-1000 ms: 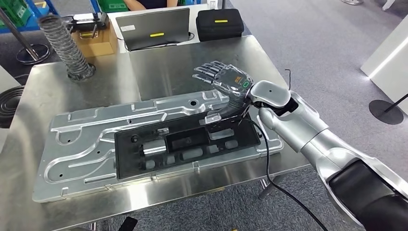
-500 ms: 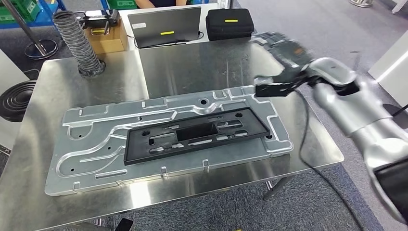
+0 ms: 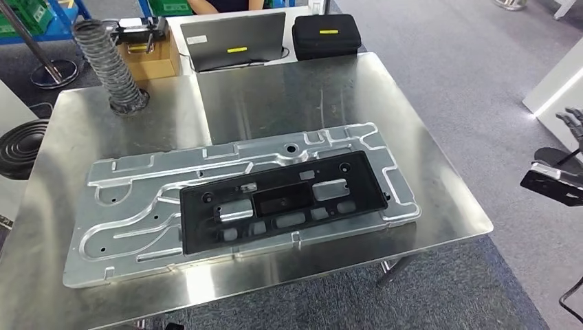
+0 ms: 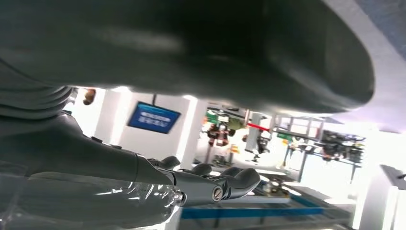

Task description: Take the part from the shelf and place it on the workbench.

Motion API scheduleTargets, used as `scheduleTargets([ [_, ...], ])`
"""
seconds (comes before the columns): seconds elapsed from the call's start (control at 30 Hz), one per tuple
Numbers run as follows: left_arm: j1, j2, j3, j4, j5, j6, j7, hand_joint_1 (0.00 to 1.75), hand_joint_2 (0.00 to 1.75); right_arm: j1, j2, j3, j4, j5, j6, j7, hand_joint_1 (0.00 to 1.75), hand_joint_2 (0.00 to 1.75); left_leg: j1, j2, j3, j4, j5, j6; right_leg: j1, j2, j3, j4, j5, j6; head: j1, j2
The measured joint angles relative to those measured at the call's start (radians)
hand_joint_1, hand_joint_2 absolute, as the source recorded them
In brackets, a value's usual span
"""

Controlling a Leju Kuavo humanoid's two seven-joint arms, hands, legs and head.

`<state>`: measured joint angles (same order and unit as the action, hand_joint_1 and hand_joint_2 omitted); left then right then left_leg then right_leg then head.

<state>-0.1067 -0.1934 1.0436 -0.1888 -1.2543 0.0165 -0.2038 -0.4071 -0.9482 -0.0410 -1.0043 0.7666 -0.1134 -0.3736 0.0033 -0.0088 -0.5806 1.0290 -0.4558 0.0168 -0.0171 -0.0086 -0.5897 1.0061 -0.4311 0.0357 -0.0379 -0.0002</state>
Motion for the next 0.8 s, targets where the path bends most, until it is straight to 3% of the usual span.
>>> scheduleTargets([
  [0.07,-0.001,0.001,0.004,0.0,0.005,-0.004,-0.001,0.0,0.0,0.034,0.012,-0.062,0.023,0.001,-0.007,-0.016,0.0,0.0,-0.001,0.0,-0.003,-0.006,0.011,0.015,-0.005,0.0,-0.002,-0.001,0.002,0.013,0.0,0.0],
  [0.1,-0.002,0.001,0.007,0.0,0.008,-0.005,-0.001,0.0,0.0,0.049,0.018,-0.089,0.034,0.0,-0.012,-0.024,0.0,0.0,-0.001,0.0,-0.005,-0.013,0.019,0.022,-0.007,0.001,-0.007,0.008,-0.011,0.018,0.0,0.0],
  [0.17,-0.004,0.002,0.013,0.0,0.014,-0.007,-0.002,0.0,0.0,0.073,0.036,-0.136,0.06,-0.001,-0.022,-0.039,0.0,0.0,-0.001,0.001,-0.014,-0.022,0.035,0.034,-0.011,0.003,-0.035,0.087,-0.081,0.024,0.0,0.0],
  [0.23,-0.004,0.004,0.017,0.0,0.017,-0.009,-0.001,0.0,0.0,0.085,0.068,-0.174,0.096,0.008,-0.039,-0.05,0.0,0.0,-0.004,0.002,-0.032,-0.024,0.049,0.038,-0.012,0.004,-0.074,0.211,-0.161,0.03,0.0,0.0],
  [0.27,-0.004,0.005,0.018,0.0,0.017,-0.01,0.0,0.0,0.0,0.089,0.09,-0.187,0.121,0.016,-0.052,-0.057,0.0,0.0,-0.006,0.002,-0.041,-0.023,0.056,0.038,-0.012,0.004,-0.08,0.249,-0.177,0.032,0.0,0.0],
  [0.3,-0.004,0.007,0.019,0.0,0.017,-0.011,0.001,0.0,0.0,0.092,0.112,-0.197,0.151,0.026,-0.069,-0.065,0.0,0.0,-0.008,0.003,-0.051,-0.022,0.064,0.037,-0.013,0.004,-0.069,0.253,-0.172,0.031,0.0,0.0],
  [0.33,-0.004,0.008,0.019,0.0,0.016,-0.012,0.001,0.0,0.0,0.095,0.134,-0.204,0.18,0.034,-0.089,-0.073,0.0,0.0,-0.009,0.003,-0.062,-0.021,0.071,0.036,-0.013,0.004,-0.039,0.219,-0.151,0.03,0.0,0.0],
  [0.4,-0.005,0.012,0.019,0.0,0.01,-0.012,0.004,0.0,0.0,0.104,0.171,-0.219,0.234,0.042,-0.133,-0.086,0.0,0.0,-0.011,0.002,-0.082,-0.016,0.087,0.031,-0.011,0.004,0.053,0.083,-0.111,0.021,0.0,0.0],
  [0.47,-0.004,0.016,0.019,0.0,0.0,-0.009,0.01,0.0,0.0,0.122,0.205,-0.238,0.27,0.041,-0.164,-0.09,0.0,0.0,-0.011,0.001,-0.09,-0.016,0.102,0.021,-0.002,0.005,0.109,-0.009,-0.096,0.008,0.0,0.0],
  [0.57,0.001,0.027,0.016,0.0,-0.015,-0.008,0.015,0.0,0.0,0.153,0.257,-0.265,0.304,0.047,-0.187,-0.088,0.0,0.0,-0.008,0.0,-0.09,-0.023,0.12,0.001,0.006,0.005,0.103,-0.023,-0.077,-0.014,0.0,0.0],
  [0.6,0.004,0.032,0.014,0.0,-0.02,-0.008,0.015,0.0,0.0,0.159,0.273,-0.271,0.313,0.052,-0.191,-0.085,0.0,0.0,-0.007,0.0,-0.096,-0.015,0.107,-0.005,0.004,0.005,0.094,-0.024,-0.066,-0.021,0.0,0.0],
  [0.63,0.006,0.037,0.013,0.0,-0.024,-0.007,0.015,0.0,0.0,0.165,0.288,-0.277,0.32,0.056,-0.196,-0.082,0.0,0.0,-0.007,0.001,-0.105,0.009,0.073,-0.011,0.002,0.004,0.084,-0.027,-0.053,-0.029,0.0,0.0],
  [0.73,0.011,0.052,0.011,0.0,-0.028,-0.006,0.016,0.0,0.0,0.179,0.331,-0.291,0.347,0.069,-0.213,-0.074,0.0,0.0,-0.003,0.002,-0.145,0.18,-0.083,-0.022,0.001,0.003,0.042,-0.027,-0.017,-0.04,0.0,0.0],
  [0.77,0.013,0.056,0.01,0.0,-0.029,-0.006,0.017,0.0,0.0,0.182,0.345,-0.295,0.358,0.073,-0.22,-0.07,0.0,0.0,-0.003,0.002,-0.149,0.235,-0.107,-0.025,0.001,0.003,0.025,-0.025,-0.006,-0.04,0.0,0.0],
  [0.8,0.014,0.062,0.01,0.0,-0.031,-0.006,0.02,0.0,0.0,0.182,0.359,-0.299,0.37,0.078,-0.229,-0.065,0.0,0.0,-0.002,0.002,-0.141,0.267,-0.106,-0.027,0.002,0.003,0.008,-0.022,0.005,-0.04,0.0,0.0],
])
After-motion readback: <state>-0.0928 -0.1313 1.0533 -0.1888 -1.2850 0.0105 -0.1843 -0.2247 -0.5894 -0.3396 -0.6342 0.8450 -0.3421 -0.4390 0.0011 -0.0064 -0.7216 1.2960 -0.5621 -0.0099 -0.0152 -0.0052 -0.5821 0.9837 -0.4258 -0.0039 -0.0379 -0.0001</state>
